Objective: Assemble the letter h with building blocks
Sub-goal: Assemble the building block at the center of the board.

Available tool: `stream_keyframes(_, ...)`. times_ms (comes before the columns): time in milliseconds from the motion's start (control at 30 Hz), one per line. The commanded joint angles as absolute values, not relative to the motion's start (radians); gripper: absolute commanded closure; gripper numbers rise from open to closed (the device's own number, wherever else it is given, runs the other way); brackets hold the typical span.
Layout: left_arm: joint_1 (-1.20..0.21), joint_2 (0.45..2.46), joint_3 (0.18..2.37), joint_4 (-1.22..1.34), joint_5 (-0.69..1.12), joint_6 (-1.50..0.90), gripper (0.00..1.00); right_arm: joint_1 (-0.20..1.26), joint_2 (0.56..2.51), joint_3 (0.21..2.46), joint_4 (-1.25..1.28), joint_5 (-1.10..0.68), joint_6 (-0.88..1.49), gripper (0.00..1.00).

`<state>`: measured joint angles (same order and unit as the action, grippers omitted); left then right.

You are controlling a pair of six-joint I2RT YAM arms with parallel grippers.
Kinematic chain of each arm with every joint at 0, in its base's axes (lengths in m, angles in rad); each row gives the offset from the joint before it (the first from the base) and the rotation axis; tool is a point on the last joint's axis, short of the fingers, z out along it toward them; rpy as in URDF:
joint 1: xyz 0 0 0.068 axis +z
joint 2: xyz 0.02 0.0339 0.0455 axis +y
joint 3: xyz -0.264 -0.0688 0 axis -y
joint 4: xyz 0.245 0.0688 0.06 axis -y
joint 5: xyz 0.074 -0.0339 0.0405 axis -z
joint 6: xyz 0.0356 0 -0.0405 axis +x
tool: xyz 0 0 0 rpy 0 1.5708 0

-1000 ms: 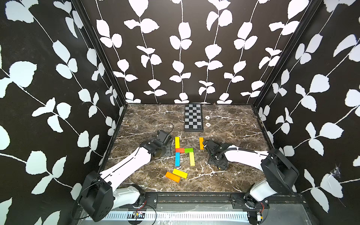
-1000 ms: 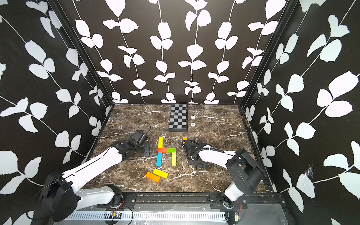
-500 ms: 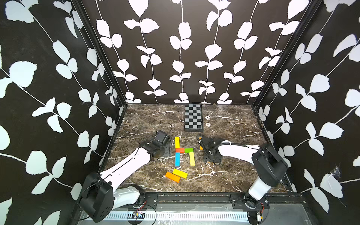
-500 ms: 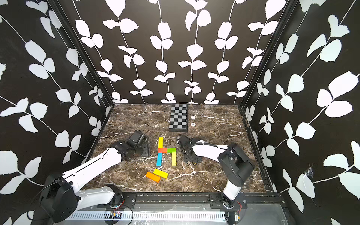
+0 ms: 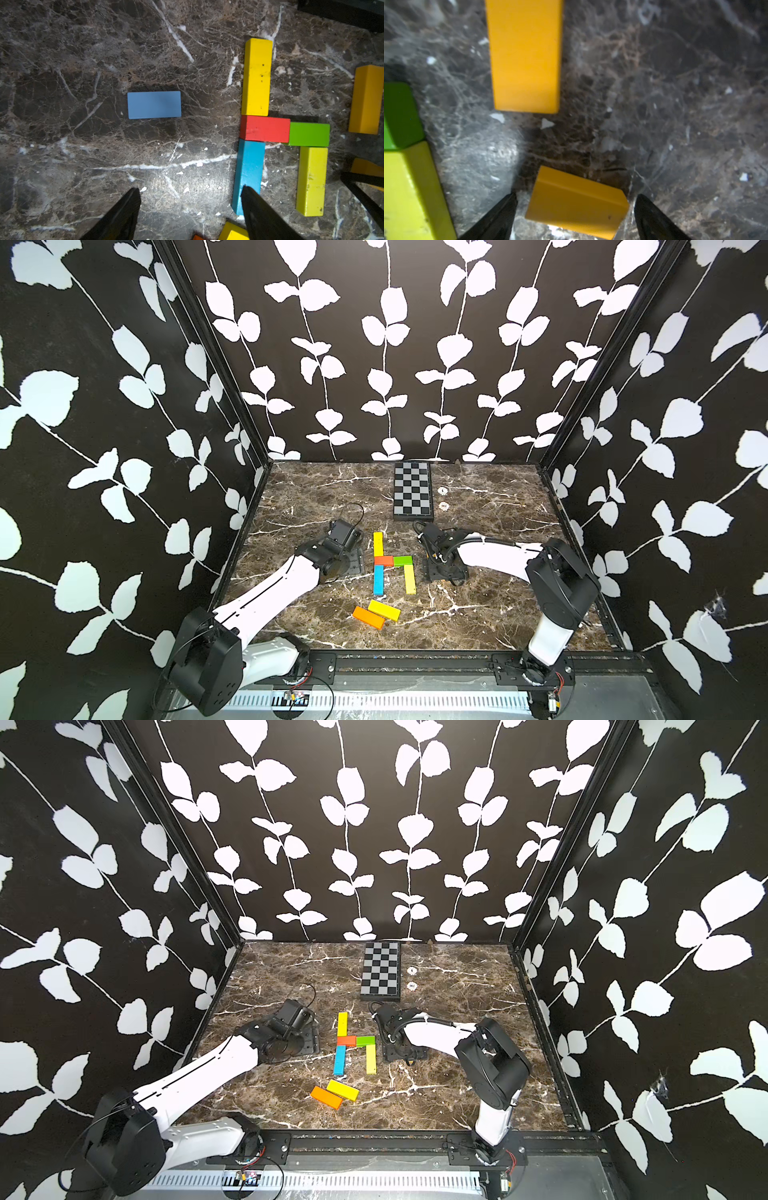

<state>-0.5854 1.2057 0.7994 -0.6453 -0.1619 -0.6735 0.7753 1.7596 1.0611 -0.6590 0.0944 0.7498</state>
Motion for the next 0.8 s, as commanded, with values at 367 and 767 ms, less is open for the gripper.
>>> stream_keyframes(367,-0.578,1.219,0.784,-0.632,-0.160,-0.662,0.21,0.766,1.776,1.051,-0.636,0.087,0.882,0.16)
stream_keyframes(767,-0.576,1.212,0.791,-0.636,-0.161,-0.656,0.22,0.755,1.843,1.127,-0.679,0.117,0.799,0.49)
